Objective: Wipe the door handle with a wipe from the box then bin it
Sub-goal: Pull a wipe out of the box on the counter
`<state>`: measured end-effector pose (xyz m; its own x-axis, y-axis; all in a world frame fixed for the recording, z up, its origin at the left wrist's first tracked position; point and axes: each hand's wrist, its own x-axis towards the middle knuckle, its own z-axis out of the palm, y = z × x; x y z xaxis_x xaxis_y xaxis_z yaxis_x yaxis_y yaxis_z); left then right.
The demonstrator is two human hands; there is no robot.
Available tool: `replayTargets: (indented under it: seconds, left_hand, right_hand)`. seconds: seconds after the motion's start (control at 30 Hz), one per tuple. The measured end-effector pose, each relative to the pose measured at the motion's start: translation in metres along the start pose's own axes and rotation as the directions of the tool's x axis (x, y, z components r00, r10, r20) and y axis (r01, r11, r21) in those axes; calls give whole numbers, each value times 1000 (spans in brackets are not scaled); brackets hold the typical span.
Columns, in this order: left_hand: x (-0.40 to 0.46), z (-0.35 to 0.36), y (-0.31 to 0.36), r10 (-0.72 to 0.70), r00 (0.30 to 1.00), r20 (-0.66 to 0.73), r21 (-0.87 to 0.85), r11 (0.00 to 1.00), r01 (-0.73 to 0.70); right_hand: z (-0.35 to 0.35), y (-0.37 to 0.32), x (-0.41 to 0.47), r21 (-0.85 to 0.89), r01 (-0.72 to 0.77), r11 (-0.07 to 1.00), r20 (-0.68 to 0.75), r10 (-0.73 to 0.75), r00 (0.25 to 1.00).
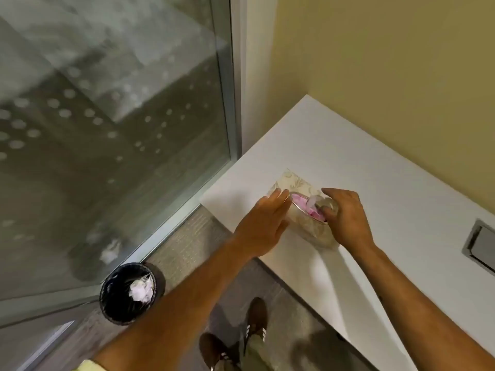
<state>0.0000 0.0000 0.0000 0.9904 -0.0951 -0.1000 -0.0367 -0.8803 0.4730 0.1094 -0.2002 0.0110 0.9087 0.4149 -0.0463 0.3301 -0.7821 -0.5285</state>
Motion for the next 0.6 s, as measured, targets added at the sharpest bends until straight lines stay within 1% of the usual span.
replayTargets:
  seconds: [0.03, 0.13, 0.23, 0.33, 0.47, 0.53, 0.6]
  left_hand:
    - [11, 11, -5, 35, 999, 26, 38, 999, -36]
    - [39, 36, -19, 47, 993, 104, 99, 993, -57]
    - [61, 60, -29, 40, 988, 149, 183, 981, -68]
    - [76, 74, -35, 35, 987, 156, 230, 971, -71]
    - [83, 86, -35, 23, 993, 114, 235, 971, -50]
    - [84, 89, -35, 11, 994, 106, 252, 967, -38]
    - [83, 89, -34, 5, 993, 114, 259, 965, -35]
  right_hand:
    - [8, 6, 6, -2, 2, 1000, 8, -2, 1000]
    - [29, 16, 19, -43, -30, 999, 66, 33, 997]
    - [48, 28, 28, 11, -70, 997, 88, 69, 994]
    - [55, 36, 33, 9, -15, 1000, 87, 14, 996]
    - [53, 41, 39, -22, 99, 995, 83, -97, 992]
    - [50, 41, 40, -10, 90, 996, 83, -89, 993]
    - [49, 40, 40, 41, 24, 999, 74, -27, 997]
